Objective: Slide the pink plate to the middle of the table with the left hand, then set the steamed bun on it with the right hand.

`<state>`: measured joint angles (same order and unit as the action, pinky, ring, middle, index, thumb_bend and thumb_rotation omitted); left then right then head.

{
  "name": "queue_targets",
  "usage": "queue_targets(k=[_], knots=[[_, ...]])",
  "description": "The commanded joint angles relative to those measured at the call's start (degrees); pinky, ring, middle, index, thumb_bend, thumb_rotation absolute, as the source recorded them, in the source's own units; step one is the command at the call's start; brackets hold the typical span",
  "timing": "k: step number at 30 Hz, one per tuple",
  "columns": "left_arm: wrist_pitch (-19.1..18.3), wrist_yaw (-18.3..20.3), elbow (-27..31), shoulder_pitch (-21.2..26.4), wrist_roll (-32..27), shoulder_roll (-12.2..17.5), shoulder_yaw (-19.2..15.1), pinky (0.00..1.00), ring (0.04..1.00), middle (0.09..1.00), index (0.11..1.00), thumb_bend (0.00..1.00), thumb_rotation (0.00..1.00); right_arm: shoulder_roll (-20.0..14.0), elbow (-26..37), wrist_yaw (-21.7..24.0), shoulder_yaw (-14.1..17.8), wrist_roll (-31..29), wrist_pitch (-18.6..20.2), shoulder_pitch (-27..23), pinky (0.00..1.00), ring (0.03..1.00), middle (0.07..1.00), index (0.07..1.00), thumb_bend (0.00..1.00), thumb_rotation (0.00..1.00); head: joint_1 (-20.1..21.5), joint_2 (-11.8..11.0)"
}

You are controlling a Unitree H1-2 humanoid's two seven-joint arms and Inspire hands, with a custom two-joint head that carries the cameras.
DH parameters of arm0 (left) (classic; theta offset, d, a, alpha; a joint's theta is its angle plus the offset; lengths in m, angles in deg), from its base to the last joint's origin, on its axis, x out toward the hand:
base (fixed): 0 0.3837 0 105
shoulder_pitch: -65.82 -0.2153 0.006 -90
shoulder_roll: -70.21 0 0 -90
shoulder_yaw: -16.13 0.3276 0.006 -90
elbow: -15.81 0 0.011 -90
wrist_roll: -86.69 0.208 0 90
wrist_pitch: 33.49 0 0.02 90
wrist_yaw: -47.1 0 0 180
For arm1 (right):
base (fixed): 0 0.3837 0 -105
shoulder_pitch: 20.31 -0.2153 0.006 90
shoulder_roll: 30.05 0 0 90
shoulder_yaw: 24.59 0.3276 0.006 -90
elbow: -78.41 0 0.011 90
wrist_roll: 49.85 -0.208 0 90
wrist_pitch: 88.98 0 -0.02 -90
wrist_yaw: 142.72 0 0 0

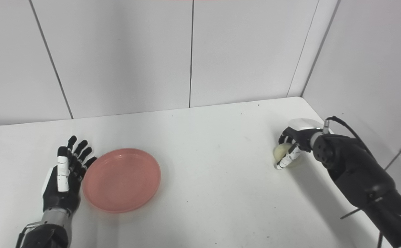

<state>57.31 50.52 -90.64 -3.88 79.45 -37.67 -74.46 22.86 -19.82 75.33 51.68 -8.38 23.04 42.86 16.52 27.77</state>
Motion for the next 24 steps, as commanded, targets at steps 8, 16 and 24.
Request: queue_targets(k=[8, 16, 24], knots=[[-1.84, 0.26, 0.84, 0.79, -0.52, -0.11, -0.19, 0.82, 0.923, 0.954, 0.995, 0.98, 0.94, -2.34, 0.45, 3.09, -0.68, 1.21, 2.75, -1.71, 0.29, 0.376, 0.464, 0.534, 0.53, 0.00, -0.04, 0.42], [-2.75, 0.34, 1.22, 0.72, -0.45, -0.19, -0.13, 0.81, 0.919, 0.959, 0.997, 0.99, 0.93, -2.91, 1.18, 3.05, -0.54, 2.19, 2.35, -1.48, 0.33, 0.436, 0.536, 0.471, 0.51, 0.00, -0.40, 0.33], [-3.33, 0.19, 1.72, 0.63, -0.35, -0.49, 0.03, 0.80, 0.916, 0.954, 1.000, 0.97, 0.94, -2.30, 8.40, -3.16, 4.28, 0.00, -1.43, 0.75, 0.28, 0.417, 0.501, 0.497, 0.52, 0.00, -1.30, 0.36]])
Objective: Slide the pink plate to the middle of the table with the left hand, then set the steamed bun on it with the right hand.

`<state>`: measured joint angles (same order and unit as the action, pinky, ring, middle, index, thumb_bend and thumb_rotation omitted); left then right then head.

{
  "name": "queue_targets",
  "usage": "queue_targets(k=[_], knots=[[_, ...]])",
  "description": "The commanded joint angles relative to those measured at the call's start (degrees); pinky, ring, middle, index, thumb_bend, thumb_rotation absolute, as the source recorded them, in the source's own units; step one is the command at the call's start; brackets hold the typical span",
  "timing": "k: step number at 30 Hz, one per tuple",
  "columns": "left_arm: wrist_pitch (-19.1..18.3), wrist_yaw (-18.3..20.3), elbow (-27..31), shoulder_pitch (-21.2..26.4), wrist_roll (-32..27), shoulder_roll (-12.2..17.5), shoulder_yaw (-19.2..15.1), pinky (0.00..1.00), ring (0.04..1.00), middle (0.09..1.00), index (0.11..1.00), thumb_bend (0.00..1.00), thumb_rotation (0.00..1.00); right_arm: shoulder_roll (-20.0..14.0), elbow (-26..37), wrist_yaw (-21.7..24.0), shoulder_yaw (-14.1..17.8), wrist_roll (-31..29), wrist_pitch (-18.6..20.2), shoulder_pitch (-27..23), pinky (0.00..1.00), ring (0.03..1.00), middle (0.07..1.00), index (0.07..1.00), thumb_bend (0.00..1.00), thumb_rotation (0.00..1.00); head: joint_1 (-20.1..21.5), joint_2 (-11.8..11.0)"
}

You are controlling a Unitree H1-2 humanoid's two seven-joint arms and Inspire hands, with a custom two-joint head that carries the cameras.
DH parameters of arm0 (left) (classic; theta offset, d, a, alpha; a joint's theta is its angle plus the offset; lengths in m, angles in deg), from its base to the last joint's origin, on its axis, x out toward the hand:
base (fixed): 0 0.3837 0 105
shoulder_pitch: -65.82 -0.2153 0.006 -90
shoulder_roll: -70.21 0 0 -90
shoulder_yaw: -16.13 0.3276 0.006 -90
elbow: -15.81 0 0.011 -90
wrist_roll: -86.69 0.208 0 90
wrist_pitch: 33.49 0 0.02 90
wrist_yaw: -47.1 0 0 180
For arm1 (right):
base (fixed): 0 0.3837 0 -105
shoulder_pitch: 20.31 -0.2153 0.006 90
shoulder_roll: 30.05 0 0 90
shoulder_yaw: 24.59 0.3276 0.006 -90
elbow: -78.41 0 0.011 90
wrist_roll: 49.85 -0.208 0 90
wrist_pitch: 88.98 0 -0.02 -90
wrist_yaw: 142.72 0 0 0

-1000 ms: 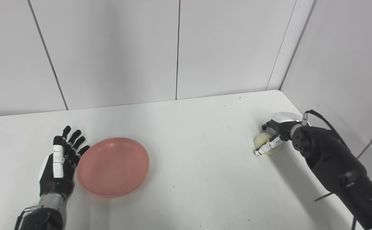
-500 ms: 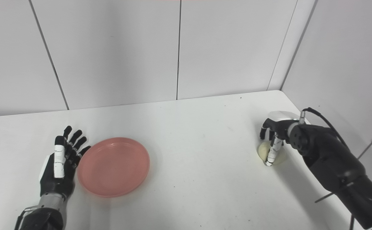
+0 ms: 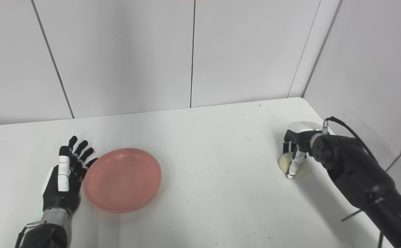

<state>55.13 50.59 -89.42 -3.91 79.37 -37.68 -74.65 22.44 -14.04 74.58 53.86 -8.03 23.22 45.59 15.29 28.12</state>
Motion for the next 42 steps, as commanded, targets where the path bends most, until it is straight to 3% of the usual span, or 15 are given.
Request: queue_targets(k=[1, 6, 11, 14, 17, 24, 31, 37, 42], knots=[[-1.17, 0.15, 0.40, 0.68, -0.29, -0.50, 0.21, 0.81, 0.919, 0.956, 1.000, 0.97, 0.93, -1.82, 3.85, -2.47, 2.59, -0.84, -1.85, -2.06, 0.28, 0.406, 0.501, 0.505, 0.52, 0.00, -0.22, -0.02], [-0.78, 0.01, 0.20, 0.69, -0.04, -0.93, 0.42, 0.82, 0.923, 0.955, 0.997, 0.97, 0.93, -0.29, 13.80, -1.26, 4.20, -0.05, 1.15, -4.30, 0.26, 0.382, 0.465, 0.528, 0.52, 0.00, -2.21, 0.13], [-1.10, -0.95, 0.38, 0.60, 0.77, -1.86, 0.88, 0.80, 0.914, 0.942, 0.998, 0.95, 0.94, 1.83, 19.67, -3.10, 5.43, -2.00, -2.89, -6.97, 0.30, 0.407, 0.503, 0.504, 0.52, 0.00, -4.40, 0.17], [-0.70, -1.15, -0.20, 0.69, 0.55, -2.53, 0.82, 0.82, 0.916, 0.944, 1.000, 0.96, 0.94, 4.38, 23.56, -1.62, 4.14, -1.97, -2.34, -10.65, 0.22, 0.354, 0.474, 0.541, 0.51, 0.00, -6.02, 0.27], [-0.66, -1.42, -0.40, 0.72, 0.44, -3.36, 0.89, 0.83, 0.918, 0.944, 0.990, 0.95, 0.92, 6.31, 25.27, -0.62, 2.88, -1.97, -3.04, -13.75, 0.24, 0.365, 0.491, 0.550, 0.51, 0.00, -8.28, 0.49], [0.28, -1.86, -1.26, 0.91, 1.69, -4.79, 2.09, 0.83, 0.926, 0.967, 0.998, 0.96, 0.92, 10.32, 24.27, 0.49, 0.49, -2.45, -4.53, -19.56, 0.26, 0.379, 0.475, 0.530, 0.51, 0.00, -13.55, 1.05], [1.22, -3.52, -3.36, 1.80, 4.17, -5.51, 3.50, 0.83, 0.914, 0.959, 1.000, 0.92, 0.93, 14.70, 21.21, -1.85, -0.59, -4.74, -9.88, -22.66, 0.26, 0.382, 0.472, 0.521, 0.51, 0.00, -18.99, 1.24], [3.27, -5.08, -5.34, 2.31, 6.10, -6.74, 3.94, 0.79, 0.891, 0.941, 1.000, 0.91, 0.94, 19.40, 19.07, -1.63, -2.29, -6.04, -11.92, -24.89, 0.30, 0.401, 0.482, 0.515, 0.52, 0.00, -20.98, 1.27], [3.13, -5.45, -5.25, 2.28, 6.71, -7.43, 4.10, 0.77, 0.889, 0.952, 1.000, 0.84, 0.93, 22.99, 18.50, -0.80, -4.78, -4.97, -11.77, -26.49, 0.31, 0.405, 0.485, 0.508, 0.52, 0.00, -22.11, 1.34]])
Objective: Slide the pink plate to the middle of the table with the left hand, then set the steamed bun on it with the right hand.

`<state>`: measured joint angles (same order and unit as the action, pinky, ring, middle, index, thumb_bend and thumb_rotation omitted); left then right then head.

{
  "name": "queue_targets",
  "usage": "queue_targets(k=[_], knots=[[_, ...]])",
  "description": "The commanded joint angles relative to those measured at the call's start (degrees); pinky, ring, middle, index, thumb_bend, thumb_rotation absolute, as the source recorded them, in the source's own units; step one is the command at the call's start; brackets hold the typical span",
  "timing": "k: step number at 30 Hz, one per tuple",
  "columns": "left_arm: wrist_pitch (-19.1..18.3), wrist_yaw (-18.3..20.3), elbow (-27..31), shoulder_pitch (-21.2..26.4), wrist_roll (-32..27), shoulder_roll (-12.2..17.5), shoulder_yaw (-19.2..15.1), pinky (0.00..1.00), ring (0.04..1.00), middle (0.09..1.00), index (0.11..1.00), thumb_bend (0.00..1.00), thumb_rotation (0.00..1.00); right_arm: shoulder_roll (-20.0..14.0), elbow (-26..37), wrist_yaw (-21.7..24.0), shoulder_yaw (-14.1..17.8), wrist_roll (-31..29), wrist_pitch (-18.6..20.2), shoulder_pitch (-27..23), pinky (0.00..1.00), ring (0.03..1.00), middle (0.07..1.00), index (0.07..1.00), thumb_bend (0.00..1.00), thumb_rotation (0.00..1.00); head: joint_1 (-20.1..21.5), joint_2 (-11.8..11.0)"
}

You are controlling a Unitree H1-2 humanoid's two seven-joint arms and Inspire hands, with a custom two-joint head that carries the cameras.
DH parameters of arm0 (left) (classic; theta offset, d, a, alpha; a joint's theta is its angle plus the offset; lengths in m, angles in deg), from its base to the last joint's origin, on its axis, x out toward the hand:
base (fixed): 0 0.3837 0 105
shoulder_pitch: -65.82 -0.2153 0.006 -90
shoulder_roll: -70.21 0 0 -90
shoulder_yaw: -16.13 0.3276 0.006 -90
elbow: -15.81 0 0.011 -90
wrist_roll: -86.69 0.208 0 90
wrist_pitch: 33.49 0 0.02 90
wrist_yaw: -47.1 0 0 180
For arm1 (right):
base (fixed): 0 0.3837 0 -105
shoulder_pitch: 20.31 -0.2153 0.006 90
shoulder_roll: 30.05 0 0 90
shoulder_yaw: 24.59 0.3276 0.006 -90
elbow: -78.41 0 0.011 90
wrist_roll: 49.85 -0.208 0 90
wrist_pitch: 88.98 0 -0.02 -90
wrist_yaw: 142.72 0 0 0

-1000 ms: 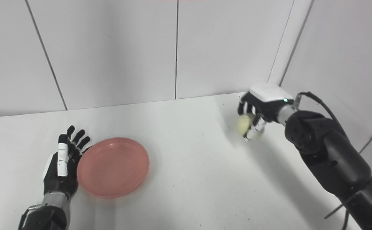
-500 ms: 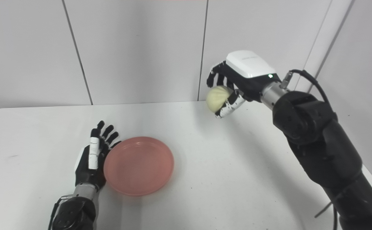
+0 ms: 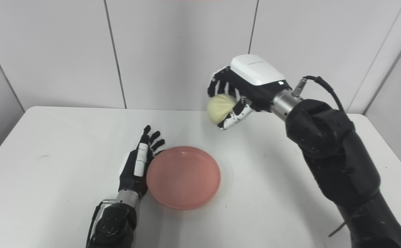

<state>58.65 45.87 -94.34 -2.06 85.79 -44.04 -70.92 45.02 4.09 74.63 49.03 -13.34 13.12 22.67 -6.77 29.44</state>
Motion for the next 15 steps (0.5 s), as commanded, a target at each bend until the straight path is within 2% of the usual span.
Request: queue_targets(k=[1, 6, 10, 15], knots=[[-0.50, -0.72, -0.18, 0.37, 0.38, -1.17, 0.38, 0.78, 0.890, 0.954, 1.000, 0.82, 0.92, 1.18, 0.30, -0.78, -0.52, 0.54, -1.70, -3.71, 0.31, 0.402, 0.482, 0.510, 0.52, 0.00, -0.18, 0.06], [-0.18, -0.67, -0.04, 0.27, 0.38, -1.37, 0.38, 0.77, 0.896, 0.962, 1.000, 0.85, 0.91, 4.13, -0.92, -0.87, -2.84, 0.89, -1.97, -3.65, 0.32, 0.408, 0.489, 0.508, 0.52, 0.00, -0.08, 0.16], [-0.06, -0.57, 0.35, 0.05, 0.55, -1.13, 0.50, 0.76, 0.898, 0.966, 1.000, 0.83, 0.92, 6.50, -4.96, -1.37, -6.44, 1.97, -4.76, -3.12, 0.33, 0.406, 0.496, 0.508, 0.52, 0.00, 0.67, 0.15], [-1.25, -0.64, 1.19, -0.16, 0.23, -0.94, 0.15, 0.77, 0.897, 0.956, 1.000, 0.87, 0.93, 7.98, -8.63, -1.44, -9.99, 3.81, -7.46, -1.88, 0.34, 0.410, 0.502, 0.502, 0.52, 0.00, 1.28, 0.26]])
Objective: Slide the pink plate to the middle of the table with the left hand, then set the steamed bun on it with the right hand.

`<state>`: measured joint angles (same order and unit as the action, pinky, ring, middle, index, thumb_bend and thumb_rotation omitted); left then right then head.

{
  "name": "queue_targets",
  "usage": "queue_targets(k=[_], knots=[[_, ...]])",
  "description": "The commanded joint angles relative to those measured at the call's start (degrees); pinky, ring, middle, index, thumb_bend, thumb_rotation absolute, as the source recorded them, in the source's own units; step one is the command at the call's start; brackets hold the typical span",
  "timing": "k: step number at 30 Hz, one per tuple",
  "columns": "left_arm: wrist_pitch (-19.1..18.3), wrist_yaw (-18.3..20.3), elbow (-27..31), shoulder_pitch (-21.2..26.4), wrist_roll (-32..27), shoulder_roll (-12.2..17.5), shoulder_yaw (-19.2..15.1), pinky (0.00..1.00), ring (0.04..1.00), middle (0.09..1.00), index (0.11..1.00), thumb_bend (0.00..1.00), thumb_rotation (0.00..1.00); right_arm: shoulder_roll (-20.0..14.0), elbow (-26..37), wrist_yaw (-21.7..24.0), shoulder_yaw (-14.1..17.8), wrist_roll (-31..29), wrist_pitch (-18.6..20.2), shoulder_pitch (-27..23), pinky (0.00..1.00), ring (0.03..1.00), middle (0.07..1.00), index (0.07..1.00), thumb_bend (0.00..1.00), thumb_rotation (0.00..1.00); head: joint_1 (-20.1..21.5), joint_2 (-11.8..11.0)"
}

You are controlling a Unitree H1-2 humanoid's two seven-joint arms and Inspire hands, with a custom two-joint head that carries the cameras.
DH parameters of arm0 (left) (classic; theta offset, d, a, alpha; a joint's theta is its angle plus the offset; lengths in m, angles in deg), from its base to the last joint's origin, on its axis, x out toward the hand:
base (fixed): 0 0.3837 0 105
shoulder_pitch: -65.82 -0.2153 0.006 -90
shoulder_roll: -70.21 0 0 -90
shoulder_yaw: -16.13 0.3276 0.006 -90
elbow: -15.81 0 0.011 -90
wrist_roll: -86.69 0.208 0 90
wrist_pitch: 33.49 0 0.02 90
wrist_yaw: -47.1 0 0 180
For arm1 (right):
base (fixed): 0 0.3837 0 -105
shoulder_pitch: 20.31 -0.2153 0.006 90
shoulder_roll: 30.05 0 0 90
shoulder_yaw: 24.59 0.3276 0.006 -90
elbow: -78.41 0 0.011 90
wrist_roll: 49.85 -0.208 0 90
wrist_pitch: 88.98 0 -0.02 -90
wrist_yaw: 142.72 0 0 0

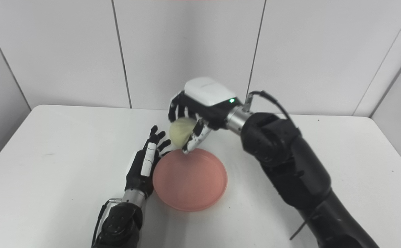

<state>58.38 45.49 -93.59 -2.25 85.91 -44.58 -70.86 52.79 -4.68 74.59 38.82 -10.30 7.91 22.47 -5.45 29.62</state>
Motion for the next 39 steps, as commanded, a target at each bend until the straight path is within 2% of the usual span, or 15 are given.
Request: queue_targets(k=[1, 4, 10, 18, 28, 32, 33, 34, 35, 37, 39], knots=[[-1.05, -0.10, 0.51, -0.04, 0.10, -0.25, 0.11, 0.77, 0.896, 0.955, 1.000, 0.88, 0.94, 0.48, -0.88, -1.93, -0.27, 1.04, -3.05, -1.35, 0.35, 0.412, 0.504, 0.500, 0.52, 0.00, 0.29, 0.08], [-1.00, 0.21, 0.51, -0.16, 0.05, 0.05, 0.13, 0.78, 0.900, 0.958, 1.000, 0.93, 0.96, 1.30, -3.30, -2.60, -1.27, 1.68, -4.23, -0.55, 0.36, 0.420, 0.510, 0.492, 0.52, 0.00, 0.66, 0.11], [-1.27, 0.12, 0.38, -0.12, 0.45, 0.31, 0.25, 0.78, 0.900, 0.959, 1.000, 0.93, 0.97, 2.75, -9.27, -4.32, -2.68, 2.63, -6.05, 0.80, 0.40, 0.446, 0.525, 0.459, 0.52, 0.00, 0.77, 0.23], [-1.31, 0.10, -0.02, 0.22, -0.17, 0.11, -0.17, 0.77, 0.896, 0.955, 1.000, 0.91, 0.97, 3.66, -17.38, -6.89, -3.81, 2.43, -9.94, 2.05, 0.38, 0.436, 0.528, 0.461, 0.52, 0.00, 0.94, 0.27], [-1.90, 0.30, 0.82, -0.09, -0.07, 0.32, -0.16, 0.77, 0.900, 0.962, 1.000, 0.92, 0.97, 3.32, -16.57, -4.63, -5.26, 4.38, -8.17, 2.67, 0.41, 0.447, 0.521, 0.469, 0.52, 0.00, 1.22, 0.63], [-1.80, 0.27, 0.86, -0.14, -0.04, 0.44, -0.25, 0.77, 0.892, 0.953, 1.000, 0.94, 0.97, 2.99, -15.58, -3.97, -5.19, 4.97, -7.61, 3.10, 0.39, 0.456, 0.485, 0.498, 0.53, 0.00, 1.35, 0.74], [-1.83, 0.23, 0.92, -0.17, -0.05, 0.45, -0.29, 0.75, 0.886, 0.947, 1.000, 0.94, 0.97, 2.76, -14.90, -3.68, -5.14, 5.31, -7.42, 3.25, 0.43, 0.522, 0.587, 0.593, 0.79, 0.19, 1.40, 0.77], [-1.82, 0.21, 0.97, -0.20, -0.11, 0.44, -0.35, 0.75, 0.884, 0.945, 1.000, 0.93, 0.97, 2.49, -14.04, -3.18, -5.09, 5.68, -7.14, 3.37, 0.46, 0.555, 0.624, 0.625, 0.87, 0.26, 1.43, 0.77], [-1.81, 0.21, 1.10, -0.28, -0.22, 0.40, -0.42, 0.75, 0.881, 0.942, 1.000, 0.93, 0.97, 2.23, -13.24, -2.81, -5.01, 5.99, -7.04, 3.49, 0.49, 0.598, 0.663, 0.654, 0.93, 0.34, 1.48, 0.82], [-1.93, 0.30, 1.47, -0.45, -0.31, 0.42, -0.49, 0.75, 0.879, 0.940, 1.000, 0.92, 0.96, 1.99, -11.62, -2.30, -4.53, 6.63, -6.59, 3.84, 0.51, 0.625, 0.687, 0.671, 0.97, 0.38, 1.64, 0.99], [-2.18, 0.36, 1.86, -0.57, -0.29, 0.48, -0.52, 0.75, 0.873, 0.934, 1.000, 0.93, 0.96, 1.80, -9.79, -2.31, -3.86, 7.45, -6.11, 4.35, 0.59, 0.688, 0.735, 0.684, 0.99, 0.46, 1.80, 1.04]])
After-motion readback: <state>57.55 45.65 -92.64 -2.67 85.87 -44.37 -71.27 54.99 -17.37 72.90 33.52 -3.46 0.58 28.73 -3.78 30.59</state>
